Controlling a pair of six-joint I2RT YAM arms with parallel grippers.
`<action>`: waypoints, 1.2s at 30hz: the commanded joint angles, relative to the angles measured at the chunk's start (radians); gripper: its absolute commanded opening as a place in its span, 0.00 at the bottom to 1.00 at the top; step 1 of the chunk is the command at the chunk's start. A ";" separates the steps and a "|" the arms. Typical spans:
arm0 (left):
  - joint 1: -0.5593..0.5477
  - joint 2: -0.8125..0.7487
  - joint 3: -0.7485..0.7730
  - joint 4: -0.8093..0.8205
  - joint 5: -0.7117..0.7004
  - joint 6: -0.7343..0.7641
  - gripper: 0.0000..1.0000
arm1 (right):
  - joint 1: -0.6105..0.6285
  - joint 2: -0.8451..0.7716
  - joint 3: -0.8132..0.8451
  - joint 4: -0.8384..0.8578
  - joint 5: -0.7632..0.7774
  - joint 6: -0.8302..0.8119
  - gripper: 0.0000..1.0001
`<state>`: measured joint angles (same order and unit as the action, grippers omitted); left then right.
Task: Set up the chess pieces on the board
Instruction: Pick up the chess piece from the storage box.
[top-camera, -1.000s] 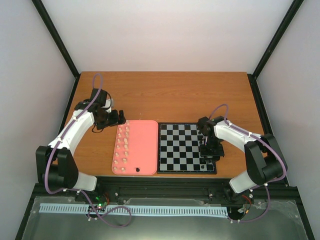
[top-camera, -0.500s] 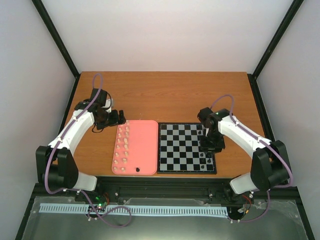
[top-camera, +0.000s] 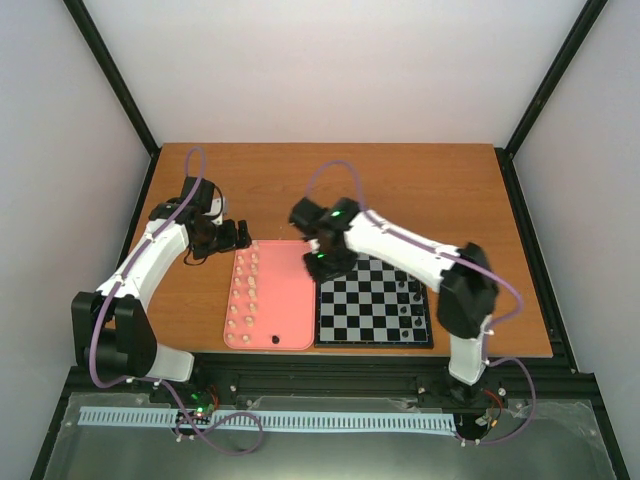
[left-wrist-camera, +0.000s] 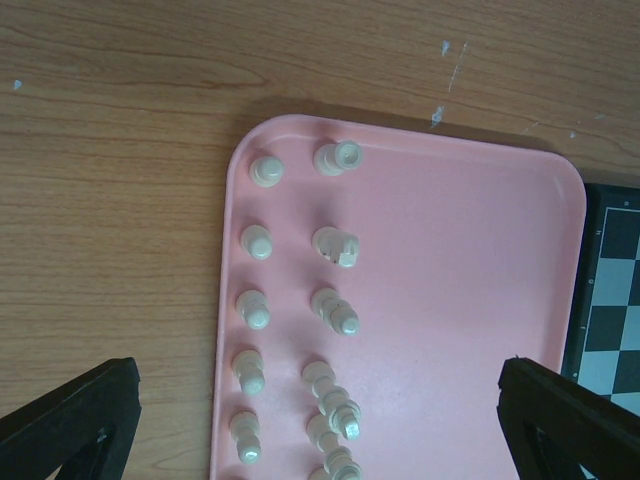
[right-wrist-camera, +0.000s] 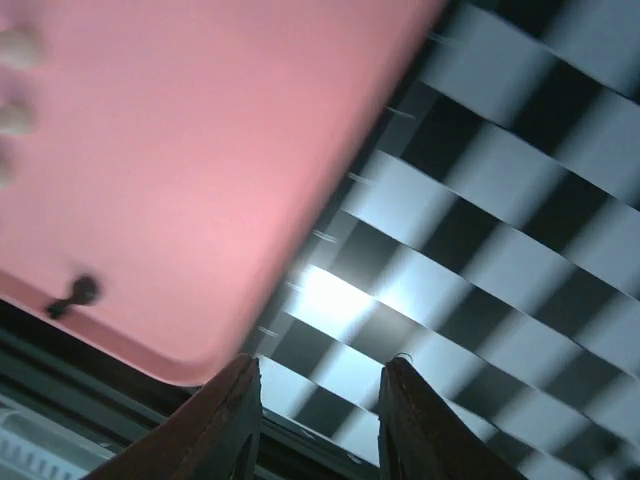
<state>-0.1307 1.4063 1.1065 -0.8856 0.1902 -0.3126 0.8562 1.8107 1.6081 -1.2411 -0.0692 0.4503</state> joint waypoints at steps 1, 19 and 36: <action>-0.003 -0.002 0.043 -0.006 -0.010 -0.002 1.00 | 0.139 0.173 0.188 0.029 -0.051 -0.049 0.34; -0.003 -0.047 0.008 0.010 0.005 -0.006 1.00 | 0.376 0.427 0.382 -0.031 -0.146 -0.206 0.34; -0.003 -0.092 -0.014 0.014 0.008 -0.011 1.00 | 0.375 0.490 0.335 0.030 -0.191 -0.206 0.33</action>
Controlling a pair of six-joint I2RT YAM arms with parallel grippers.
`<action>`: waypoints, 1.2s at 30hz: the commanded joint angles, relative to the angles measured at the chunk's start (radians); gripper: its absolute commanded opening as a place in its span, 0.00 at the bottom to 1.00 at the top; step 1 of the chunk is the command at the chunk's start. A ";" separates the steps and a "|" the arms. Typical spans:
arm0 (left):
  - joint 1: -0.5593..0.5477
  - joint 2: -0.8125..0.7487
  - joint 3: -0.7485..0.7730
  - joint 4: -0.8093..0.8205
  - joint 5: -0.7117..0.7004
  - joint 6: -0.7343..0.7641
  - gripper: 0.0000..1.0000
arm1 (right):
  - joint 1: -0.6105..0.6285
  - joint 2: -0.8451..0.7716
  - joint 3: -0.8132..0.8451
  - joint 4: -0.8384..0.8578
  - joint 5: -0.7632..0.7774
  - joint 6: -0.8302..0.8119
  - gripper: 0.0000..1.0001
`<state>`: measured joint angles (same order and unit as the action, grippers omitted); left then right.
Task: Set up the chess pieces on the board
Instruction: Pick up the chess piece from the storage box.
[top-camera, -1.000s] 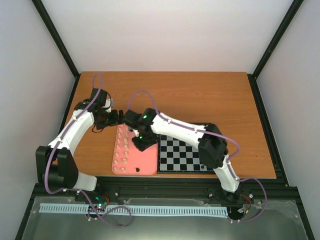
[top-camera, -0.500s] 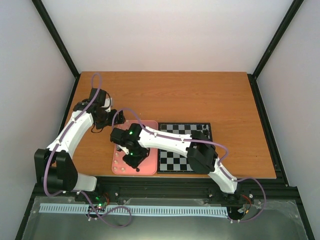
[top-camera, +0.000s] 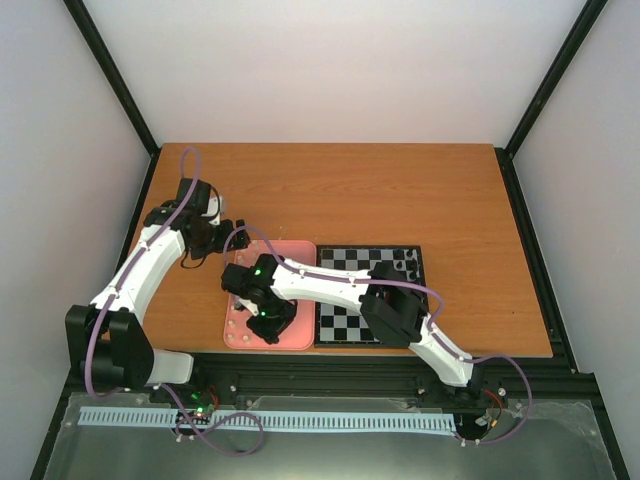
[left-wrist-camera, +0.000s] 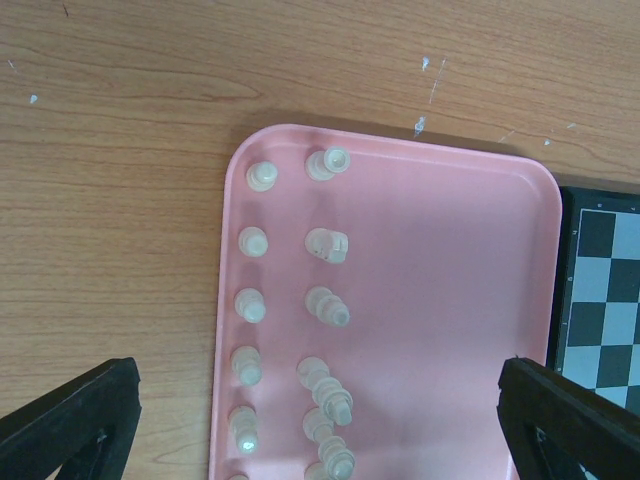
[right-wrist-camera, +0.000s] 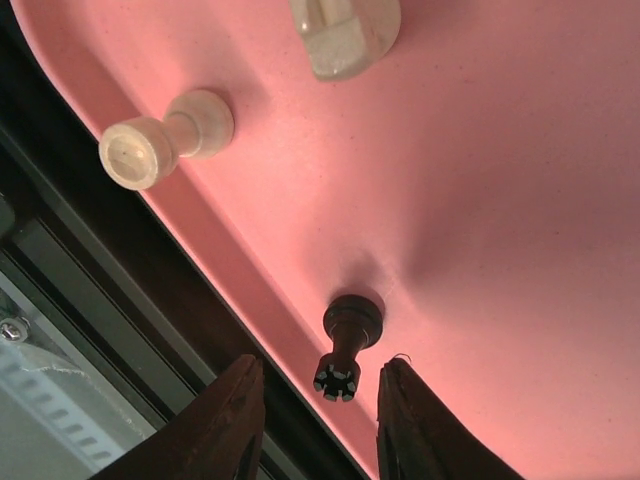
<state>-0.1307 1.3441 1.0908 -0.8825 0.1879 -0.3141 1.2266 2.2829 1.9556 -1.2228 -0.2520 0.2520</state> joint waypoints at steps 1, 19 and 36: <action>-0.003 -0.031 0.001 0.011 0.009 -0.010 1.00 | 0.005 0.019 -0.014 0.013 -0.003 -0.005 0.33; -0.003 -0.044 -0.011 0.014 0.004 -0.009 1.00 | 0.001 0.036 -0.025 0.021 -0.001 -0.013 0.03; -0.003 -0.029 0.003 0.008 0.017 -0.011 1.00 | -0.219 -0.463 -0.406 -0.042 0.247 0.284 0.03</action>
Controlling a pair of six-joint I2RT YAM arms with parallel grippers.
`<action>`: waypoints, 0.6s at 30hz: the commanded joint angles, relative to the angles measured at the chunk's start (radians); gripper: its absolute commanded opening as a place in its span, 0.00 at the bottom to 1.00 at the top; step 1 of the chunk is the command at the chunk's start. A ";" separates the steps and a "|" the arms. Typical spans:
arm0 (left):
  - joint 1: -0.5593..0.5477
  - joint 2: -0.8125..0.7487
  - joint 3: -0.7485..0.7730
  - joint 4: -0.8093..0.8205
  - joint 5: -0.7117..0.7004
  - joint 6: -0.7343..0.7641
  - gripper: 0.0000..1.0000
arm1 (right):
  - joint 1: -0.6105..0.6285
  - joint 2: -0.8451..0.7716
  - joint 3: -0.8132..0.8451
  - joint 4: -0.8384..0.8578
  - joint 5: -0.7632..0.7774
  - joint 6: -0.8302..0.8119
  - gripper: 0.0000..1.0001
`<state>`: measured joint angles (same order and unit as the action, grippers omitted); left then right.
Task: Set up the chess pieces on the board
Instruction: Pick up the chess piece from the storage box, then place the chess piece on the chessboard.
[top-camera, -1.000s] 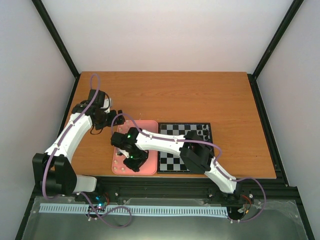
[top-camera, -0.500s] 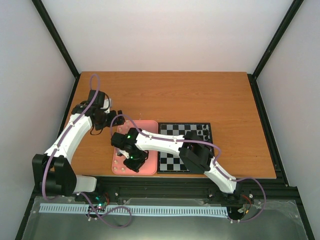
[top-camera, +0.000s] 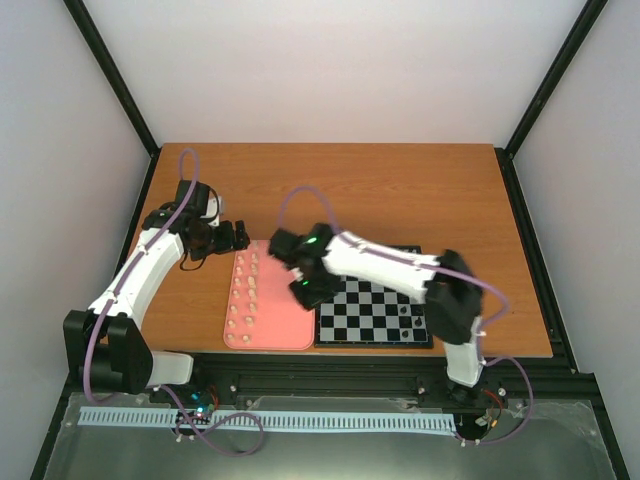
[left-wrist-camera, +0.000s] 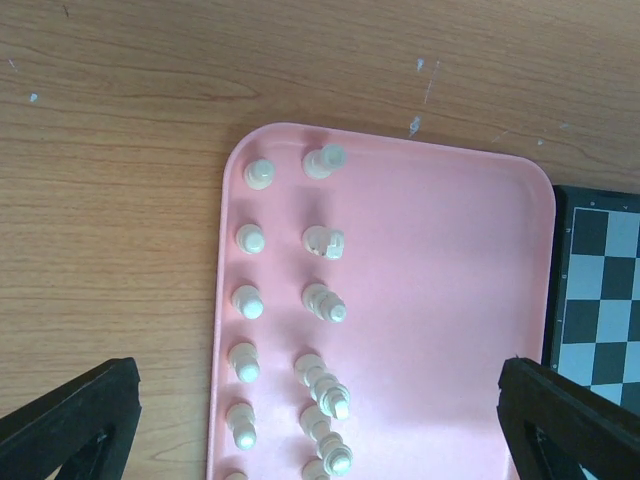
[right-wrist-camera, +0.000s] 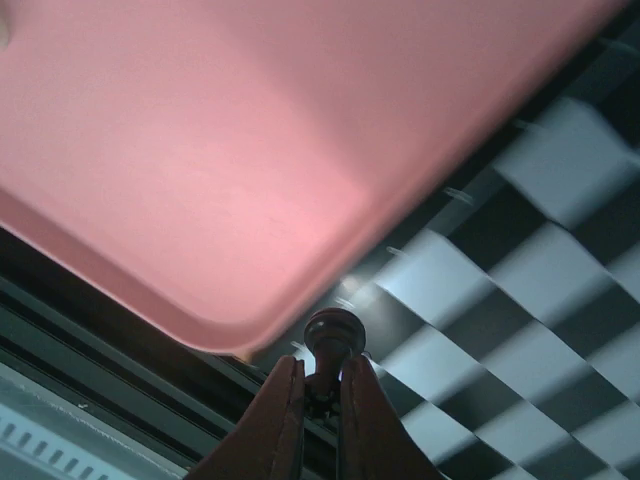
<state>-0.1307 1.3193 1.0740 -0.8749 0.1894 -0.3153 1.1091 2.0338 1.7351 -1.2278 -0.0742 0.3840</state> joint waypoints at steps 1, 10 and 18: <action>-0.003 -0.001 0.021 0.000 0.018 -0.010 1.00 | -0.136 -0.278 -0.269 -0.032 0.066 0.189 0.03; -0.003 0.028 0.035 0.001 0.027 -0.012 1.00 | -0.411 -0.758 -0.690 -0.151 0.097 0.437 0.03; -0.003 0.049 0.041 0.005 0.042 -0.015 1.00 | -0.462 -0.901 -0.879 -0.118 0.021 0.543 0.03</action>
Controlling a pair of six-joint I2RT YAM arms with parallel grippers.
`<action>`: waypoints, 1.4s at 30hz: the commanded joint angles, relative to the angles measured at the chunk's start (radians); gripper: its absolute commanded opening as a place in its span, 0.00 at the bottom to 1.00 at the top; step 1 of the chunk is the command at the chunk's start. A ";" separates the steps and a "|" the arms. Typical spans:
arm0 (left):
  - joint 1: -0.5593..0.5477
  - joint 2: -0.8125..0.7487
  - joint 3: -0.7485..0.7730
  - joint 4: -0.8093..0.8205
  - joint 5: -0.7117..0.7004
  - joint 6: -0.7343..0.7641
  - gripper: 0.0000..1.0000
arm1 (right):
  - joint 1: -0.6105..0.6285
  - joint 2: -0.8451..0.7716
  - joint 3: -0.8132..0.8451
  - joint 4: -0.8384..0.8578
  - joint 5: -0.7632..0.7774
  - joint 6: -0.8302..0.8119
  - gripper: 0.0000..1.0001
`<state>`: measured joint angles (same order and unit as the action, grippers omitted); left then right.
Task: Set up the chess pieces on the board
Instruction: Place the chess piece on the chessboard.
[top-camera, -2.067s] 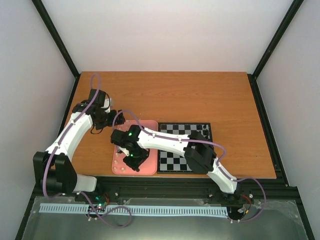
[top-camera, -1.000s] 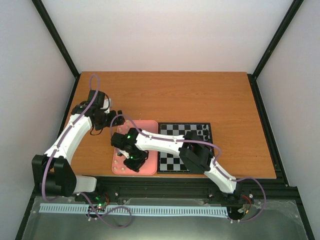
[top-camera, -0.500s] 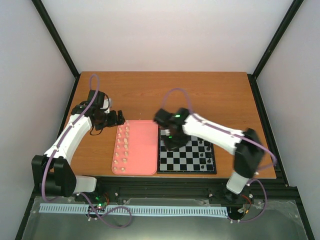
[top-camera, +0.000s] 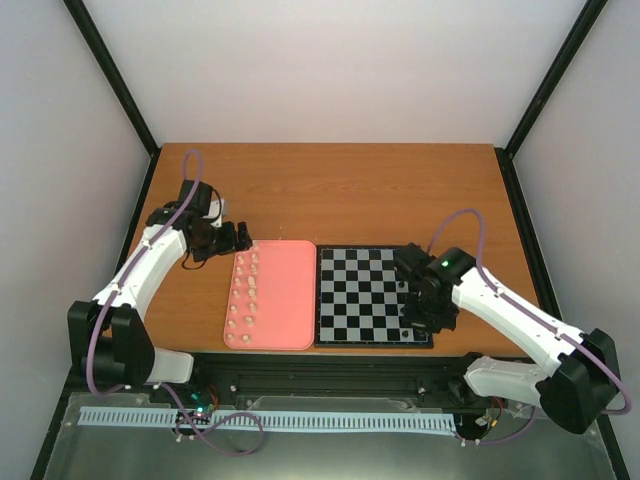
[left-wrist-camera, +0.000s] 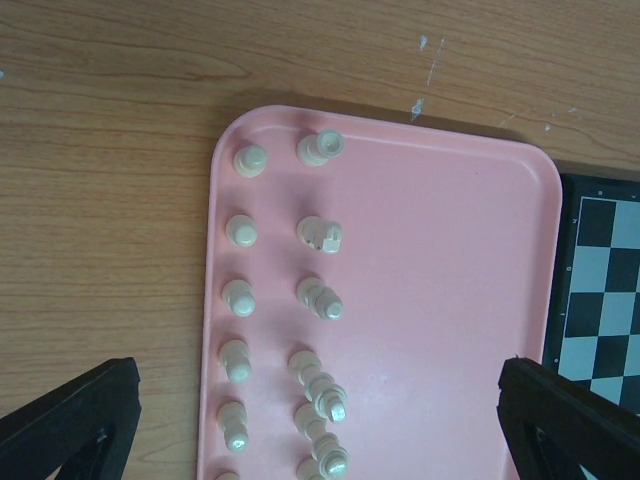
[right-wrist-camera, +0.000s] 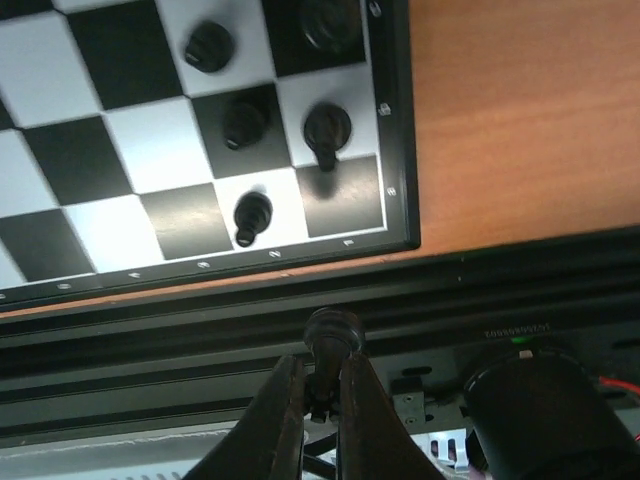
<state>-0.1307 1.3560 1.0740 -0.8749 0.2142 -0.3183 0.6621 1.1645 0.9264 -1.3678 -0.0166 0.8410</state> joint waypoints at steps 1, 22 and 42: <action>-0.003 0.015 0.043 0.005 0.018 -0.013 1.00 | -0.019 -0.039 -0.100 0.044 -0.045 0.088 0.03; -0.003 0.030 0.047 -0.005 -0.002 -0.007 1.00 | -0.128 0.005 -0.202 0.215 -0.023 0.011 0.03; -0.003 0.038 0.052 -0.007 -0.007 -0.003 1.00 | -0.175 0.037 -0.224 0.258 -0.013 -0.047 0.09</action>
<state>-0.1307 1.3933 1.0897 -0.8768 0.2127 -0.3183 0.5034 1.1934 0.7132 -1.1233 -0.0525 0.8051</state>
